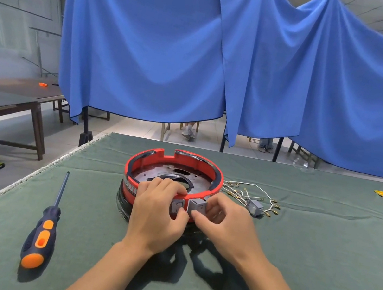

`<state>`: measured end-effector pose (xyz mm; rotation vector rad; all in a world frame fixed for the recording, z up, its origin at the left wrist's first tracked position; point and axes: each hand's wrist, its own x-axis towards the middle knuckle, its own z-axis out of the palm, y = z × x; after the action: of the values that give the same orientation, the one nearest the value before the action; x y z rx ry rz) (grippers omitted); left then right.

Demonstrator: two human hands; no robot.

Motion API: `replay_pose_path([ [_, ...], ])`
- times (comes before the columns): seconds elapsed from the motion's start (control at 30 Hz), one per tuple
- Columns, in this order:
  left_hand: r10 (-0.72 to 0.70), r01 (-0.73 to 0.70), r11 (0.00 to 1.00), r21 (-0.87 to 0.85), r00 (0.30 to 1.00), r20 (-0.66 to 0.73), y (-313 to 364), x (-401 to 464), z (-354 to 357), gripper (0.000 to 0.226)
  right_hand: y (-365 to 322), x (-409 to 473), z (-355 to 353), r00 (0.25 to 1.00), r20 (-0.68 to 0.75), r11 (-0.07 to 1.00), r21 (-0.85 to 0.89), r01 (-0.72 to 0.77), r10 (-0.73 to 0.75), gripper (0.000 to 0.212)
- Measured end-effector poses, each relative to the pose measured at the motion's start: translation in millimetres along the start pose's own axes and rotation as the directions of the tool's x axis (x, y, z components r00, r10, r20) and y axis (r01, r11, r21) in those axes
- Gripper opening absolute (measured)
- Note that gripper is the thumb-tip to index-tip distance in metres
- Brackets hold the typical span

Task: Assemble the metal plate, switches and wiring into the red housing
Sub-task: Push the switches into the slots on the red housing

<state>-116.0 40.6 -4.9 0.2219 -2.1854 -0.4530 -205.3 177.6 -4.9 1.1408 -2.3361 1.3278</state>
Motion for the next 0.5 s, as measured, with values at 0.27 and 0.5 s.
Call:
replay_pose_path([
  [0.27,0.049,-0.051,0.995,-0.089,0.999,-0.016,-0.4,0.9,-1.0,0.025,3.0,-2.7,2.6,0.998,-0.003,0.997,-0.055,0.063,-0.063,0.032],
  [0.5,0.02,-0.024,0.996,-0.086,0.999,-0.044,-1.2,2.6,3.2,0.03,3.8,-3.3,-0.8,0.998,0.023,0.999,-0.004,0.055,-0.054,0.022],
])
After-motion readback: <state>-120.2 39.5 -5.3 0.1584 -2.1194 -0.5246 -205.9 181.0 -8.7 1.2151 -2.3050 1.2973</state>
